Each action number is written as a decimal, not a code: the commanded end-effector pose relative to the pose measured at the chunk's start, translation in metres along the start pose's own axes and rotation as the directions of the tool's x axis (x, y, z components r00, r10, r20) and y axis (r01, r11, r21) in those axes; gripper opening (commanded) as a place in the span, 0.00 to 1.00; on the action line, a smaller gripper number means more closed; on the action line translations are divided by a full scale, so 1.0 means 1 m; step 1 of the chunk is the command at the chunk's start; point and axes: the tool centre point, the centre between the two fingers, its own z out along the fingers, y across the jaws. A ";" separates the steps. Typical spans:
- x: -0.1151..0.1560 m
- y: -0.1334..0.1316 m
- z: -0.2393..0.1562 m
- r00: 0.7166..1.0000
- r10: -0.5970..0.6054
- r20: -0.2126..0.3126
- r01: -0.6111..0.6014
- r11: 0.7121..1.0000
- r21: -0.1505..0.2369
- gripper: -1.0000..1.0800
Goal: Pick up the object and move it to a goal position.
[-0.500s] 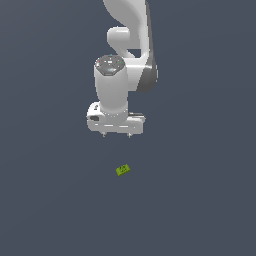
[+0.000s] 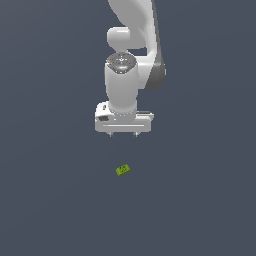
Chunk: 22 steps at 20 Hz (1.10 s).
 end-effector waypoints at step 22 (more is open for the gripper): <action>0.023 -0.001 0.027 0.962 0.273 0.009 -0.273 0.962 0.013 0.96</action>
